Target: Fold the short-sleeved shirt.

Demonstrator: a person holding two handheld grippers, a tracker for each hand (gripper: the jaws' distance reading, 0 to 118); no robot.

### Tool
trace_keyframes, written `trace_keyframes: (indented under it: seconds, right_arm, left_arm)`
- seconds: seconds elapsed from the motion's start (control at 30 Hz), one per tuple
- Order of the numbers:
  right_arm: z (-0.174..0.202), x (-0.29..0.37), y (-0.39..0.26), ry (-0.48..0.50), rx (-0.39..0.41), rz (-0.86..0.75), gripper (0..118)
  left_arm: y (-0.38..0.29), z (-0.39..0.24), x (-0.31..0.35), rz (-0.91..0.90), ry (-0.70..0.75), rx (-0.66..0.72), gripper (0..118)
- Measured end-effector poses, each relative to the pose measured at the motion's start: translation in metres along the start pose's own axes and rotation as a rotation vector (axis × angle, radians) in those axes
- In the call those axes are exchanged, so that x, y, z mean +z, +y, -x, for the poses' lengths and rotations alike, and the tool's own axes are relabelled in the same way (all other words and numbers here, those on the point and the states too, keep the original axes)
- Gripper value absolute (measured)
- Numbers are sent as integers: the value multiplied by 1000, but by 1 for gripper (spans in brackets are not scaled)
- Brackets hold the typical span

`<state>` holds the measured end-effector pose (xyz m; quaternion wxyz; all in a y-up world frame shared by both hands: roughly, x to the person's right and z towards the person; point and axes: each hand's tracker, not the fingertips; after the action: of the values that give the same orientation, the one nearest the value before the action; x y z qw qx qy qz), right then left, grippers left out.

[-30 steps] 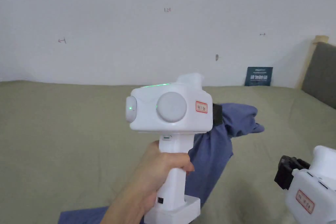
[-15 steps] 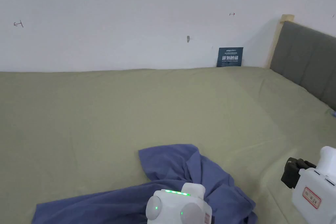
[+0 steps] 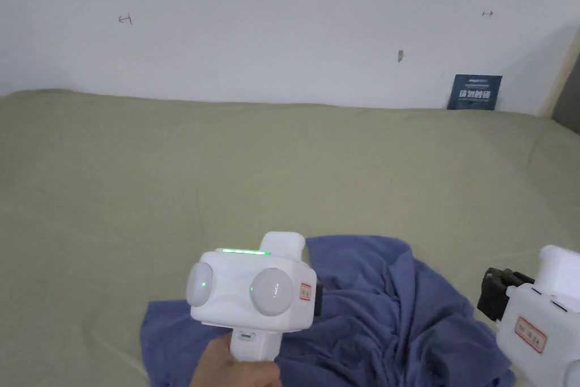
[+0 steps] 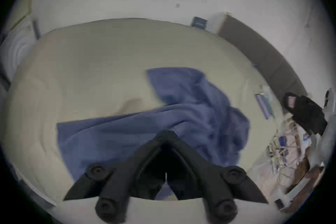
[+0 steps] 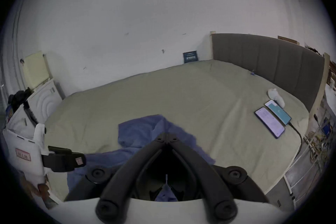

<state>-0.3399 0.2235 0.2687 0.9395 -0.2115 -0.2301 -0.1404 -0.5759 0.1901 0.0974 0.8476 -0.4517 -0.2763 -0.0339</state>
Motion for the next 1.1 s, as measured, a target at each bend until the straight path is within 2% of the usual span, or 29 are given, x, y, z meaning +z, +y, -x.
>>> trace_keyframes:
  seconds: [0.17,0.3,0.33,0.4,0.43,0.47,0.53,0.7,0.73,0.77,0.8,0.83,0.87,0.93,1.0,1.1]
  right_arm:
    - [30,-15,-16,62,34,68,0]
    - [47,-30,-21,100,56,105,0]
    - [51,-33,-21,102,68,106,0]
    - [53,-43,-22,108,83,115,0]
    - [54,-46,-21,114,86,118,0]
    - [55,-48,-21,121,86,121,0]
    - [53,-51,-22,126,84,125,0]
    - [46,-62,-28,110,90,158,0]
    - [44,-64,-29,106,88,165,0]
    - [41,-65,-30,102,83,171,0]
    - [38,-67,-31,99,79,177,0]
    - [35,-68,-32,94,77,180,0]
    - [31,-69,-33,84,71,182,0]
    - [24,-71,-34,74,60,189,0]
    - [17,-71,-35,66,52,191,0]
    - [6,-70,-30,65,43,200,0]
  left_arm:
    - [-38,67,-6,66,54,120,0]
    - [-35,107,-5,66,101,157,0]
    - [-29,118,-3,65,112,183,5]
    - [-12,140,-4,40,111,213,59]
    - [-4,151,-7,24,126,228,78]
    - [3,161,-11,7,154,240,80]
    - [18,178,-23,75,220,257,80]
    - [19,206,-75,217,221,339,75]
    - [14,207,-86,247,216,329,73]
    - [9,197,-85,220,269,283,71]
    - [9,189,-82,192,294,251,60]
    - [12,180,-76,176,323,216,37]
    - [12,175,-75,165,356,195,7]
    - [7,167,-72,160,352,227,6]
    - [6,164,-76,167,363,185,5]
    - [10,167,-65,154,351,206,5]
